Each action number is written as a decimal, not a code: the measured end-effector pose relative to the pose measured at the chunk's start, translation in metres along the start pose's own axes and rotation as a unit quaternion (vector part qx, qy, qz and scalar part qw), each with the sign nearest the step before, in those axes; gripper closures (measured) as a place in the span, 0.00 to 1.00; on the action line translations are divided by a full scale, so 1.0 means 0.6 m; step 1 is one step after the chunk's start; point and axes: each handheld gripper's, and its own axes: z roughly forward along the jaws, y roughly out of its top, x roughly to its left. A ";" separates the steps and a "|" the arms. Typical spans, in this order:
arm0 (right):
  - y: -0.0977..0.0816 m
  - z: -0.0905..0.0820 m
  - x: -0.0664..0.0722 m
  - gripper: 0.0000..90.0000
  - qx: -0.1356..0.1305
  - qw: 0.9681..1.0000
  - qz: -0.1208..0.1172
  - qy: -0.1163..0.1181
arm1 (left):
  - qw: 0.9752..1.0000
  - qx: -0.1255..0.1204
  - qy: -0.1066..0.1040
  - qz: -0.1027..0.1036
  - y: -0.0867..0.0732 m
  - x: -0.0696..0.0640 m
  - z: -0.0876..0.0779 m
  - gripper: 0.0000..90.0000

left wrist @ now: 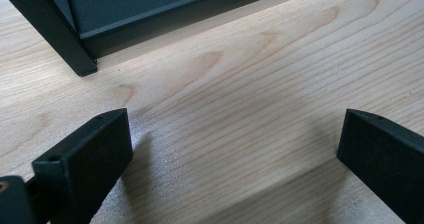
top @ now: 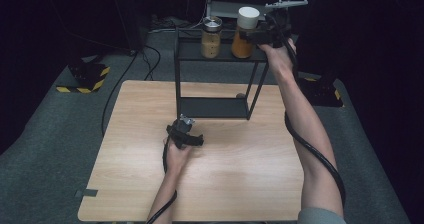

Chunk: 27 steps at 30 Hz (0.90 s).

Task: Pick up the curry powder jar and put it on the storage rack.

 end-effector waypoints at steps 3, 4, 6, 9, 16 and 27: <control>-0.010 -0.012 -0.007 0.14 -0.007 1.000 0.001 0.004 | 1.000 -0.002 0.000 -0.003 -0.001 -0.001 0.000 0.01; -0.015 -0.017 -0.008 0.14 -0.009 1.000 -0.001 0.004 | 1.000 -0.003 0.000 -0.004 -0.002 -0.001 0.001 0.01; -0.023 -0.028 -0.015 0.14 -0.011 1.000 -0.006 0.005 | 1.000 -0.003 0.000 -0.004 -0.002 -0.001 0.001 0.01; -0.034 -0.038 -0.023 0.14 -0.014 1.000 -0.008 0.007 | 1.000 -0.003 0.000 -0.004 -0.002 -0.001 0.001 0.01; -0.068 -0.065 -0.035 0.14 -0.017 0.999 -0.024 0.016 | 1.000 -0.003 0.000 -0.004 -0.002 -0.001 0.001 0.01; -0.122 -0.079 -0.049 0.15 -0.015 0.999 -0.026 0.032 | 1.000 -0.004 0.000 -0.005 -0.002 -0.001 0.001 0.01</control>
